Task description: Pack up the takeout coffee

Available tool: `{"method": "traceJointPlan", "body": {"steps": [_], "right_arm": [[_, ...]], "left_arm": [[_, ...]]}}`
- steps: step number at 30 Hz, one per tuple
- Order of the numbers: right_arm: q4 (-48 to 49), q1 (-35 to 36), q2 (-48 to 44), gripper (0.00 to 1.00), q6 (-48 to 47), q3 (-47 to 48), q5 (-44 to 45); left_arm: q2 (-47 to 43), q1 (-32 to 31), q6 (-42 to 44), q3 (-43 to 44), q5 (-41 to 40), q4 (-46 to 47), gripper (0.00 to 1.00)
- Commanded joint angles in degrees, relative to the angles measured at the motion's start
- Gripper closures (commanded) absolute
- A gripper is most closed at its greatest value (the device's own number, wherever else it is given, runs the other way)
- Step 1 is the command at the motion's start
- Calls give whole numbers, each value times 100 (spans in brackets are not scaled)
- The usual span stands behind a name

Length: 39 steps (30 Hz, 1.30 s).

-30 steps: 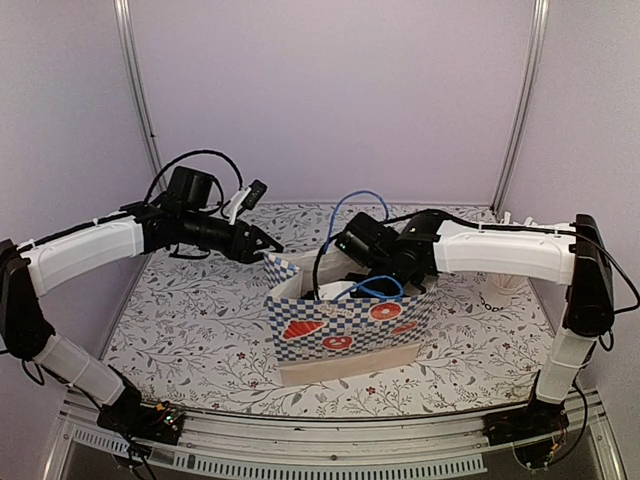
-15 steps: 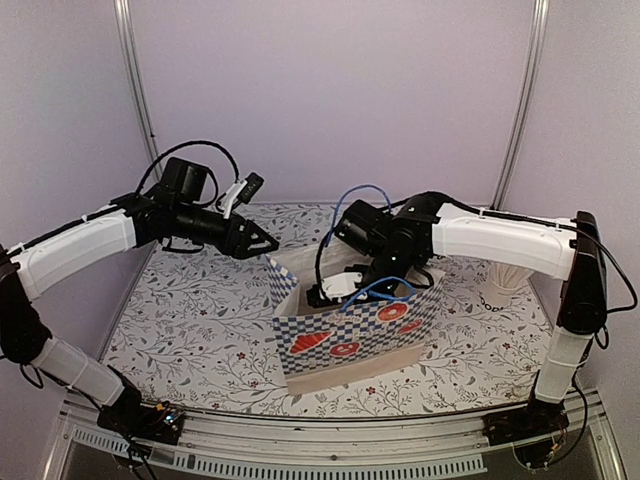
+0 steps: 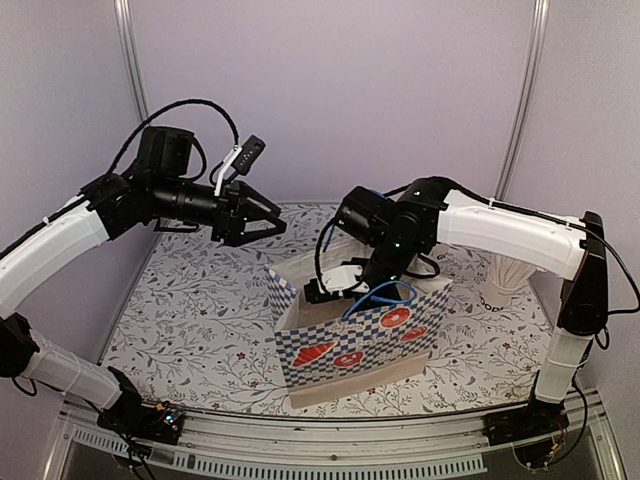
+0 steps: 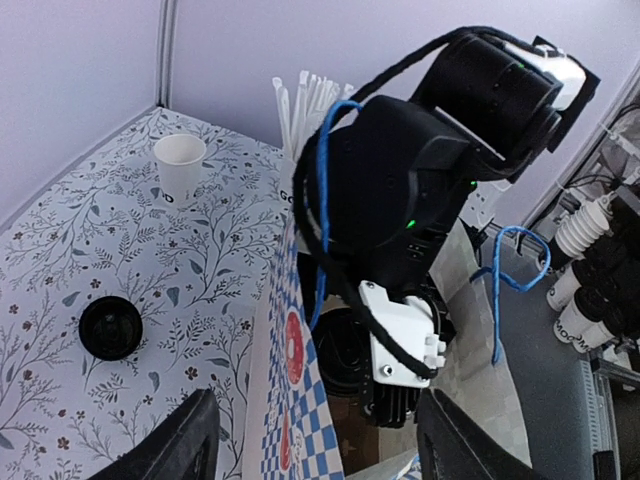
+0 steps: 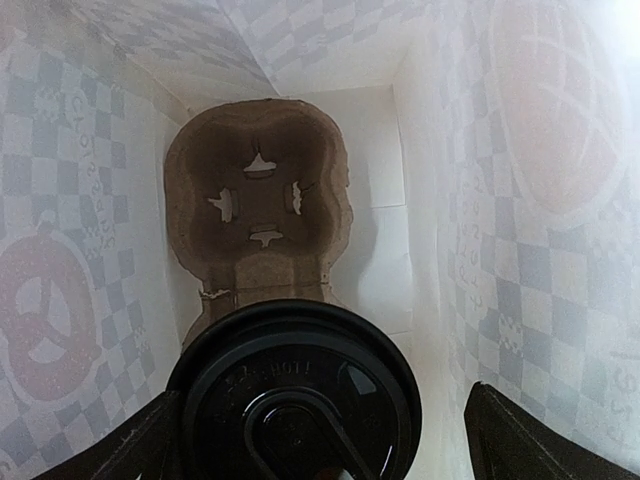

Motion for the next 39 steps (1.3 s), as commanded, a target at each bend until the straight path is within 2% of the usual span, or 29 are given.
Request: {"method": "traceJointPlan", "body": {"steps": [1,7,23,27,30,36,39], "right_arm": [[-245,48,-255,1,-82,133,-160],[-318,62,-437,1,-134,183,-66],[-341,152,-597,1,-187,245,75],[-437,183,-691,1,-255,415,113],[-462,192,-767,1,-330,603,133],[-921,241,-956,1,-743,843,-359],[-1059,307,-1104,1,-894,879,-546]], "left_arm": [[283,-489,342,442,-571,-595,31],[641,-840,449,615,-1090,-844,37],[1289,-1226,299,998,-1394,-1195,65],[1289,-1235,260,1055,-1529,-1187,78],[1303,-1248,218,1110,-1565,-1196,84],[1280,-1267,217,1124,-1756,-1201,98],[1195,-1271,219,1039,-1922,-1166,100]]}}
